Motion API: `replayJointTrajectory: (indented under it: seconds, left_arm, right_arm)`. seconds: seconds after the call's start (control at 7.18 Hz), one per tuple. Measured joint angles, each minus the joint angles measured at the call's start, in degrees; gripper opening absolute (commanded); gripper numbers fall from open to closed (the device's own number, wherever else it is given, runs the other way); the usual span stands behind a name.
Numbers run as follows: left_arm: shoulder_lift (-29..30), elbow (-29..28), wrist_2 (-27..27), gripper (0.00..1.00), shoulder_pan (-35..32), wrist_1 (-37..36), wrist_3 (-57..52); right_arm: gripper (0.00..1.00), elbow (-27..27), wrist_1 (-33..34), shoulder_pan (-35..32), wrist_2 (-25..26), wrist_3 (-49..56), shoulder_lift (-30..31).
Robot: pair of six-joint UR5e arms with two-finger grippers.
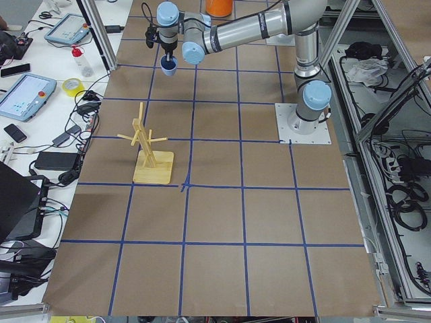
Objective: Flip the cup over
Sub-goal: 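Lift the cup with the left gripper toward the wooden stand, turning it upright, then set the cup upright on the table and open the left gripper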
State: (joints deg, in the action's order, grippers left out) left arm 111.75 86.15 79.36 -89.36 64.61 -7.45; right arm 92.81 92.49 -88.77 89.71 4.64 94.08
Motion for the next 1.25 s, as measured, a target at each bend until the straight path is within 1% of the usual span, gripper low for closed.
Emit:
replayJointTrajectory:
  seconds: [0.14,0.28,0.42,0.7,0.97,1.25]
  left_arm:
    - [0.9,-0.6,5.8,0.0,0.2,0.8,-6.2]
    - [2.2,-0.8,9.6,0.0,0.6,0.8,-10.7]
    - [3.8,-0.9,11.7,0.0,1.0,0.2,-13.0]
    - [6.0,-0.8,12.8,0.0,3.1,-2.3,-15.3]
    - [6.9,-0.4,11.8,0.0,6.0,-3.2,-16.8]
    - [7.6,-0.2,11.5,0.0,6.6,-3.4,-16.7]
  right_arm:
    - [1.0,0.0,0.0,0.0,0.0,0.0,0.0]
    - [1.0,0.0,0.0,0.0,0.0,0.0,0.0]
    - [1.0,0.0,0.0,0.0,0.0,0.0,0.0]
    - [1.0,0.0,0.1,-0.1,0.0,0.0,0.1]
    - [1.0,0.0,0.1,-0.1,0.0,0.0,0.0]
    - [1.0,0.0,0.1,0.0,0.0,0.0,0.0]
